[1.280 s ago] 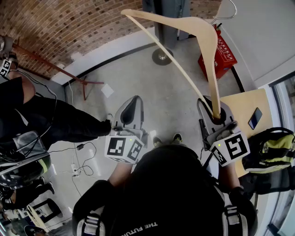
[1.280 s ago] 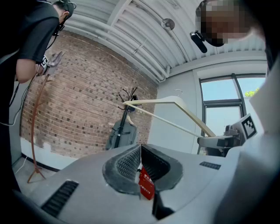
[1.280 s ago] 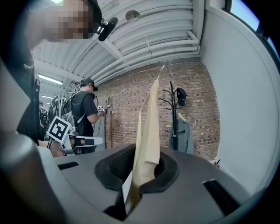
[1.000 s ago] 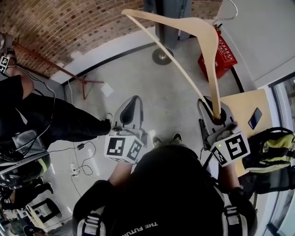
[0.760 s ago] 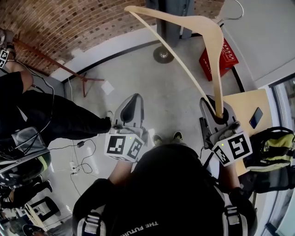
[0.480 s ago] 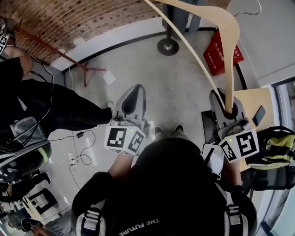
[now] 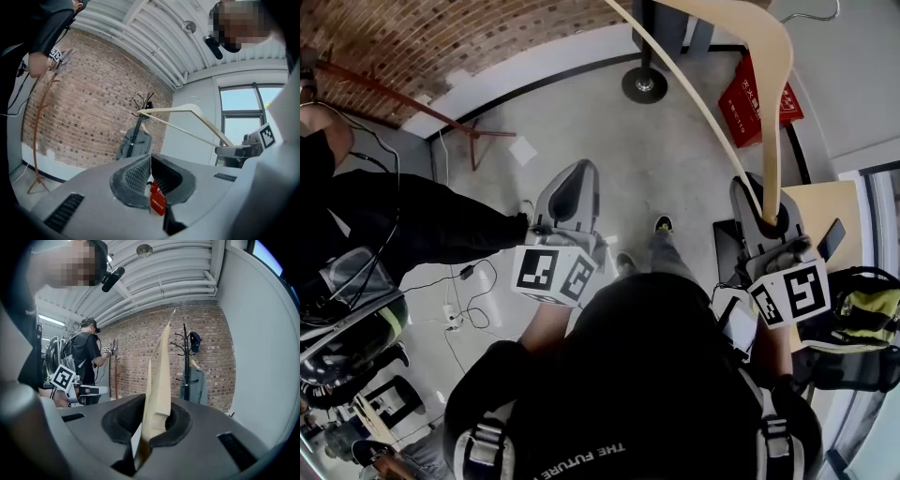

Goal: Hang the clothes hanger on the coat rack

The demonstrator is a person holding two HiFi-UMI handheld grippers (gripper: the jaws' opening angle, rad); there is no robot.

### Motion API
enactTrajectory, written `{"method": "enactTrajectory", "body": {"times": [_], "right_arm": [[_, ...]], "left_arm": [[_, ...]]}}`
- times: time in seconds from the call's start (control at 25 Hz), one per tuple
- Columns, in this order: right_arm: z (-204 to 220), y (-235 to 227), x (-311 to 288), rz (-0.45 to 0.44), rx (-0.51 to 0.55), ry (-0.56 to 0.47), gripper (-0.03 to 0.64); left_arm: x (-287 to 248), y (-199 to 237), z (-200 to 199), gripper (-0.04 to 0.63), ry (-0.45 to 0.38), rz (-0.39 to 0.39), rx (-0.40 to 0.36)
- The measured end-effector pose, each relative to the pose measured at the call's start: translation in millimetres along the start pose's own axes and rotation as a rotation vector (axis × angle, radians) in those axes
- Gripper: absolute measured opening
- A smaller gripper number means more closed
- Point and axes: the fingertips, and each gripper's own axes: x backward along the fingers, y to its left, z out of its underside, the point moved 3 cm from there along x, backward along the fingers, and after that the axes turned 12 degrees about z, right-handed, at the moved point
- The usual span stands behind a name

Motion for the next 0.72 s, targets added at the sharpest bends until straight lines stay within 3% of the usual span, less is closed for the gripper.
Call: {"method": "enactTrajectory", "body": {"times": [0.4,0.72], "right_arm": [[0.3,-95.0,-76.5,-0.039,-0.029,-0.006,0.043],[8.5,-143.8,-111.2,-0.06,-0.079,0.002,0.043]], "left_arm": [[-119.1,12.3,-4.4,0.023,0.014,-0.037,-0.005],[-176.6,8.6,-1.9,0.023,0.05,-0.037,-0.026]]}}
